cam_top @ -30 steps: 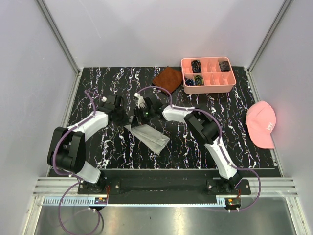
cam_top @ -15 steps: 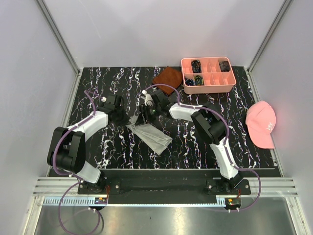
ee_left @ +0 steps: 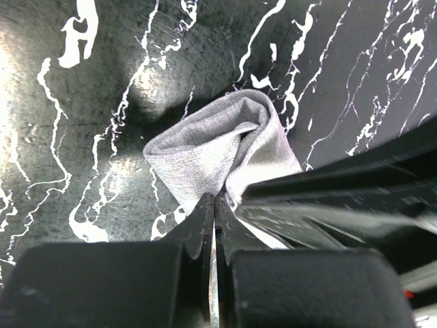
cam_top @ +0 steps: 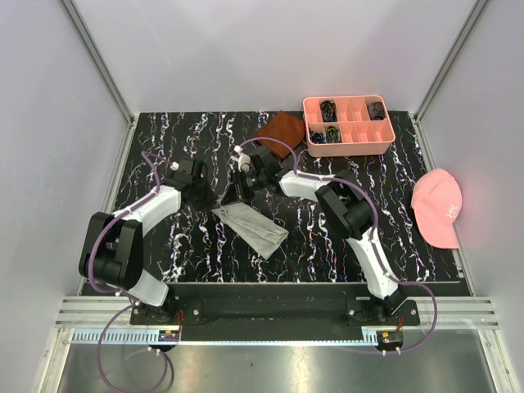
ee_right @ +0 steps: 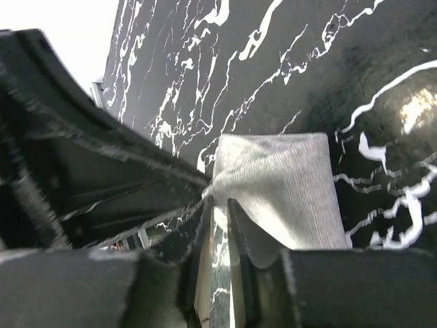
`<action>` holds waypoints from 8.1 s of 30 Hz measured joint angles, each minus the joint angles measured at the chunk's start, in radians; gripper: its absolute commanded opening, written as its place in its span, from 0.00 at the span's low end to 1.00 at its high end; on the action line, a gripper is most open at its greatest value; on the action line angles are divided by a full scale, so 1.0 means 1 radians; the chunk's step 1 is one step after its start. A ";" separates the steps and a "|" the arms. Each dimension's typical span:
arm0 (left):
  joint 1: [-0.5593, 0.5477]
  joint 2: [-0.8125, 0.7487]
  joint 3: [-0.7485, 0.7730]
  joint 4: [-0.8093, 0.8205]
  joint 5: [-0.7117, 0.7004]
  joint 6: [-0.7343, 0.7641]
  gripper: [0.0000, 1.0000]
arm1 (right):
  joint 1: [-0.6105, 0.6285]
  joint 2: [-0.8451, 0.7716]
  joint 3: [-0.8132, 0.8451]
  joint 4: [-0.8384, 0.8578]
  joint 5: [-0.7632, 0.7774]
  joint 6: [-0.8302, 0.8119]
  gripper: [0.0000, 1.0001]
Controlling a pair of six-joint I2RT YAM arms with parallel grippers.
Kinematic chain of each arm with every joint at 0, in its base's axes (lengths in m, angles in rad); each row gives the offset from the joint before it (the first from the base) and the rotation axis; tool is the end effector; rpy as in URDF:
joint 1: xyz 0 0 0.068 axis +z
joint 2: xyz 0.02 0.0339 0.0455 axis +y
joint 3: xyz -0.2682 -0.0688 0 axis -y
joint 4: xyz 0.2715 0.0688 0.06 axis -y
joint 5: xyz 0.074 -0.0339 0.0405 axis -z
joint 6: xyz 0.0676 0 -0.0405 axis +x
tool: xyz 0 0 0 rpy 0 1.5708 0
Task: Fold the napkin into a case and place the utensils inside
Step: Grasp the top corner of the smaller rectangle folded napkin from the folded napkin, then smooth out the smaller rectangle-folded napkin at the center of the board.
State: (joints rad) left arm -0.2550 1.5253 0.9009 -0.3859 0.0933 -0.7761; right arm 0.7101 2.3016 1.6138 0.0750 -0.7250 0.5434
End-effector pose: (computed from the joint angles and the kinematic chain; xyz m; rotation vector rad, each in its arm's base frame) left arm 0.3257 -0.0914 0.1517 -0.6501 2.5769 -0.4850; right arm 0.3869 0.3918 0.1155 -0.6611 2.3179 1.4468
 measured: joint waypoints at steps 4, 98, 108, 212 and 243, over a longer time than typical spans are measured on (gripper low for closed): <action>0.001 0.000 0.000 0.003 0.012 -0.001 0.00 | 0.001 0.068 0.033 0.035 -0.033 0.039 0.17; -0.224 -0.103 -0.313 0.214 0.134 -0.205 0.06 | 0.222 -0.326 -0.157 -0.761 0.751 -0.540 0.60; -0.224 -0.090 -0.336 0.266 0.134 -0.250 0.04 | 0.245 -0.307 -0.157 -0.760 0.814 -0.522 0.44; -0.041 0.020 -0.247 0.299 0.260 -0.101 0.04 | 0.069 -0.351 -0.476 -0.230 0.077 -0.009 0.24; 0.043 0.054 -0.060 0.068 0.135 0.018 0.01 | 0.059 -0.282 -0.492 -0.143 0.005 -0.051 0.23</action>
State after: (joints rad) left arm -0.2115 1.5791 0.8406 -0.3183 0.2287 -0.7578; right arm 0.7692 2.0193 1.1217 -0.0685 -0.7204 0.4923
